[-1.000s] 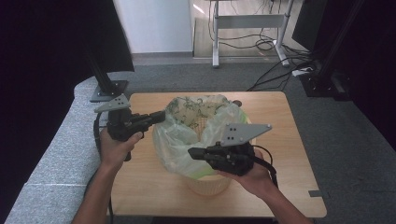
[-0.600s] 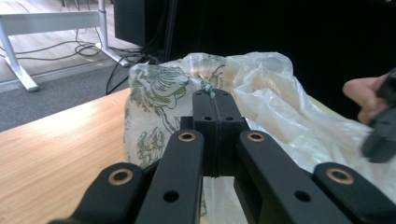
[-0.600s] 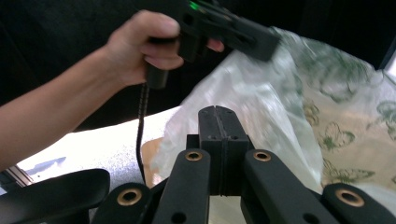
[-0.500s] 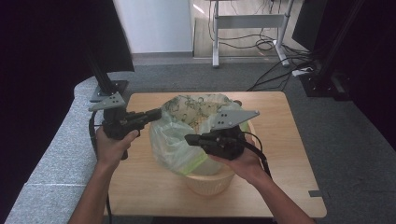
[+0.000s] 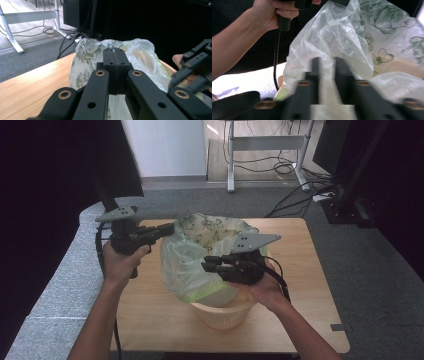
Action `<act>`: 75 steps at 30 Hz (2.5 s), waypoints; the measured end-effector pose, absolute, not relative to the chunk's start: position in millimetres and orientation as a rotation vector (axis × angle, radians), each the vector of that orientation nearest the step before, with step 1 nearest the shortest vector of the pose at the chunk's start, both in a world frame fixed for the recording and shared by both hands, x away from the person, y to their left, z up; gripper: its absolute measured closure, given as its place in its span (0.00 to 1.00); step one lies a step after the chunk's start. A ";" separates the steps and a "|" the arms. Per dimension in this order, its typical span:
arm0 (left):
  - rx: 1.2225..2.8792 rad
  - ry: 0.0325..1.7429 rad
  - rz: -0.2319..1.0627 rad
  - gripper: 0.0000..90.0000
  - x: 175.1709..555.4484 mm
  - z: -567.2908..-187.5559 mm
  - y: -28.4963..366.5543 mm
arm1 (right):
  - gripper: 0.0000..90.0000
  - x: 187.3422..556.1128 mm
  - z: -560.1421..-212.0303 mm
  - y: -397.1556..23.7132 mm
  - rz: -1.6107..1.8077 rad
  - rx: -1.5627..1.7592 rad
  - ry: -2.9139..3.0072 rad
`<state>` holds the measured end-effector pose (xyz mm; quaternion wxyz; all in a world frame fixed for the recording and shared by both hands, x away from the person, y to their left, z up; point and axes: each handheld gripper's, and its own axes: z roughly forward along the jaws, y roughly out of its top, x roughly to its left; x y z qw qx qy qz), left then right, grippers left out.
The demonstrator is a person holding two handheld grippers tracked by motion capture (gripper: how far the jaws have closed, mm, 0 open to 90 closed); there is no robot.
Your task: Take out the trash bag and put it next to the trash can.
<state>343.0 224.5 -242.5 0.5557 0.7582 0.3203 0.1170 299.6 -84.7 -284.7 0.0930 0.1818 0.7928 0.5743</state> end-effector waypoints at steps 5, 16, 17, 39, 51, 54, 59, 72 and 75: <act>1.776 0.769 0.268 1.00 348.4 -243.9 228.5 | 0.50 298.8 -278.6 -131.9 1.719 0.587 2.247; 1.770 0.776 0.269 1.00 354.8 -241.0 227.9 | 0.24 342.4 -307.6 -199.6 1.590 0.806 2.239; 1.772 0.777 0.270 1.00 355.2 -241.0 227.2 | 0.25 346.6 -310.5 -199.1 1.576 0.813 2.246; 1.756 0.680 0.235 1.00 361.6 -221.2 208.0 | 0.99 364.4 -274.0 -153.1 1.715 0.675 2.081; 1.830 0.544 0.206 1.00 328.4 -214.5 159.1 | 0.98 335.4 -264.2 -117.0 1.805 0.497 2.178; 1.838 0.530 0.195 1.00 325.7 -216.1 154.2 | 0.86 333.6 -266.0 -110.7 1.850 0.430 2.214; 1.855 0.515 0.152 1.00 324.1 -223.5 144.0 | 0.58 330.4 -269.5 -96.6 1.864 0.376 2.246; 1.797 0.522 0.218 0.68 323.9 -224.6 157.9 | 0.99 329.4 -266.5 -98.1 1.749 0.442 2.206; 1.768 0.533 0.267 0.55 321.5 -221.9 171.8 | 0.99 327.5 -259.8 -109.8 1.778 0.453 2.150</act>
